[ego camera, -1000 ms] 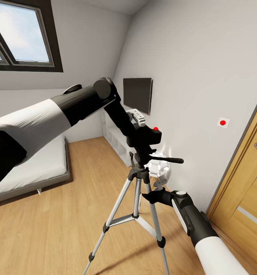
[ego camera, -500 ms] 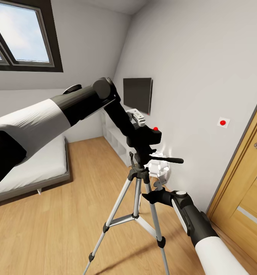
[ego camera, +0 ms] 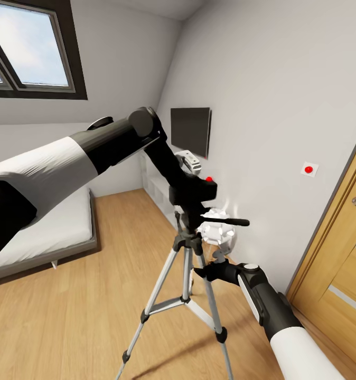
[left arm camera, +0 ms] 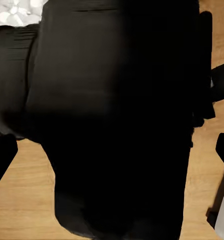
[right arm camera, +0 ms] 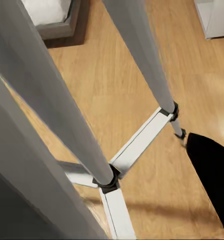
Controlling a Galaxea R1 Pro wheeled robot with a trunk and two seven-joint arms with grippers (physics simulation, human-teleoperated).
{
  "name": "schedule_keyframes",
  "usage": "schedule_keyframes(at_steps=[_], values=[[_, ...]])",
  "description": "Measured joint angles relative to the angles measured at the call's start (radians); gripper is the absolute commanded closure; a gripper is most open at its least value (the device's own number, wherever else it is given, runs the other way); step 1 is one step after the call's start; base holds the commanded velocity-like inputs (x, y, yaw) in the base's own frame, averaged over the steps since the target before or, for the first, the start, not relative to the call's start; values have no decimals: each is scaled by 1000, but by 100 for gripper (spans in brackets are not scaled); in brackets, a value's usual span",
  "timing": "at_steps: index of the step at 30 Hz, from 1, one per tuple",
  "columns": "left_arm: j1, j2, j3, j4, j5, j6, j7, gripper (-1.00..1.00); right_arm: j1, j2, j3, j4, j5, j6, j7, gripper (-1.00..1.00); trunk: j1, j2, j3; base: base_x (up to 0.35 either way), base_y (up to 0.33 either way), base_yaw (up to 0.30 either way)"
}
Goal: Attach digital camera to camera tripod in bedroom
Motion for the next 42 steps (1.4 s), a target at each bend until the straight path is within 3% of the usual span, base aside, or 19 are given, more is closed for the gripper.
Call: schedule_keyframes(at_steps=[36,42], values=[[0,11,3,1,2,-3,0,-100,0,0,0,-1,3,-2,-1,-100,0,0,0,0,0,0],[0,10,26,1,3,-4,2,-100,0,0,-1,-1,4,-2,-1,-100,0,0,0,-162,0,0]])
